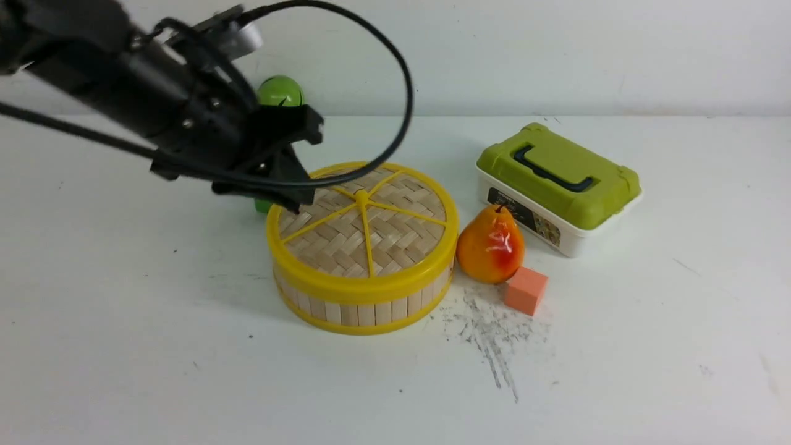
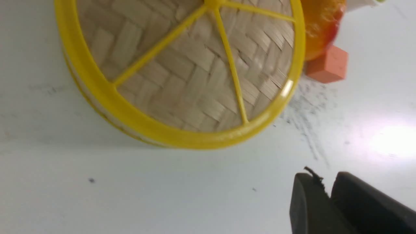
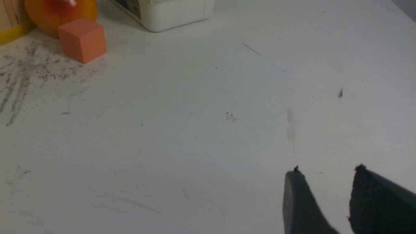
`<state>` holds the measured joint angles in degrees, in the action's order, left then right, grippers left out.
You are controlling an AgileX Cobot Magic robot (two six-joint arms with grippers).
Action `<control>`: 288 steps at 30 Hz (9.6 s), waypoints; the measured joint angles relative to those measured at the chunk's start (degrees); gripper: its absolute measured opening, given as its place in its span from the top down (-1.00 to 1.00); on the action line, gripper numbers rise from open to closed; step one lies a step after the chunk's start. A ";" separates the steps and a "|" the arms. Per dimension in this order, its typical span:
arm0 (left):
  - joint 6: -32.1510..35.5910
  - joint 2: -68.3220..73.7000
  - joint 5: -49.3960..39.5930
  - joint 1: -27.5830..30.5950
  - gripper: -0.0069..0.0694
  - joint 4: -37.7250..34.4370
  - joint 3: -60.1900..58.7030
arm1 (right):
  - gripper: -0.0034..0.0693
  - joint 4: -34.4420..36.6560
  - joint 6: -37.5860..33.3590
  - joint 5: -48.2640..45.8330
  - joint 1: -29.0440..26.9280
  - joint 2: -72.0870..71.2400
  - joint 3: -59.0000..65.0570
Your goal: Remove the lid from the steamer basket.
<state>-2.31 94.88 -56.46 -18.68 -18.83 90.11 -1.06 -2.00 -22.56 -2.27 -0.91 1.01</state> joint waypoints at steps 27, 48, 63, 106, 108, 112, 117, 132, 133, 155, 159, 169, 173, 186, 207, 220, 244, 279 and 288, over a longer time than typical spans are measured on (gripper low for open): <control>-18.60 25.44 10.48 -9.93 -0.04 29.17 18.84 | 0.25 0.00 0.00 0.00 0.00 0.00 0.00; -19.04 25.32 6.85 -9.87 0.56 30.36 21.15 | 0.25 0.00 0.00 0.00 0.00 0.00 0.00; -18.61 8.02 2.65 1.21 0.56 33.77 21.50 | 0.25 0.00 0.00 0.00 0.00 0.00 0.00; -5.94 -3.42 14.08 18.62 0.32 10.85 1.24 | 0.25 0.00 0.00 0.00 0.00 0.00 0.00; -1.29 -11.45 15.33 18.62 0.61 4.34 0.13 | 0.25 0.00 0.00 0.00 0.00 0.00 0.00; 7.53 -24.37 16.93 18.62 0.85 -4.74 -4.83 | 0.25 0.00 0.00 0.00 0.00 0.00 0.00; 14.75 -45.39 17.32 18.62 0.85 -15.29 -21.50 | 0.25 0.00 0.00 0.00 0.00 0.00 0.00; 16.41 -79.74 22.39 18.62 0.85 -15.33 -56.31 | 0.25 0.00 0.00 0.00 0.00 0.00 0.00; 16.41 -80.67 22.33 18.62 0.85 -15.46 -56.99 | 0.25 0.00 0.00 0.00 0.00 0.00 0.00; 14.99 -90.48 26.27 11.67 0.85 -3.51 -61.61 | 0.25 0.00 0.00 0.00 0.00 0.00 0.00; 8.67 -94.78 27.88 13.90 0.85 8.78 -66.44 | 0.25 0.00 0.00 0.00 0.00 0.00 0.00; -9.29 -95.77 29.43 17.10 0.85 21.28 -77.73 | 0.25 0.00 0.00 0.00 0.00 0.00 0.00; -10.63 -95.78 29.34 17.10 0.85 22.00 -86.21 | 0.25 0.00 0.00 0.00 0.00 0.00 0.00; -4.99 -95.83 32.00 17.10 0.83 19.86 -91.35 | 0.25 0.00 0.00 0.00 0.00 0.00 0.00; -4.99 -95.83 32.47 17.10 0.78 18.21 -91.44 | 0.25 0.00 0.00 0.00 0.00 0.00 0.00; -4.99 -95.83 35.15 17.10 0.76 18.21 -91.81 | 0.25 0.00 0.00 0.00 0.00 0.00 0.00; -4.99 -95.83 35.15 17.10 0.70 18.20 -91.81 | 0.25 0.00 0.00 0.00 0.00 0.00 0.00; -4.99 -95.83 35.15 17.10 0.63 18.20 -91.81 | 0.25 0.00 0.00 0.00 0.00 0.00 0.00; -4.99 -95.83 35.15 17.10 0.62 18.20 -91.81 | 0.25 0.00 0.00 0.00 0.00 0.00 0.00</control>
<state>-7.31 -0.94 -21.31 -1.59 -0.64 -1.70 -1.06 -2.00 -22.56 -2.27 -0.91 1.01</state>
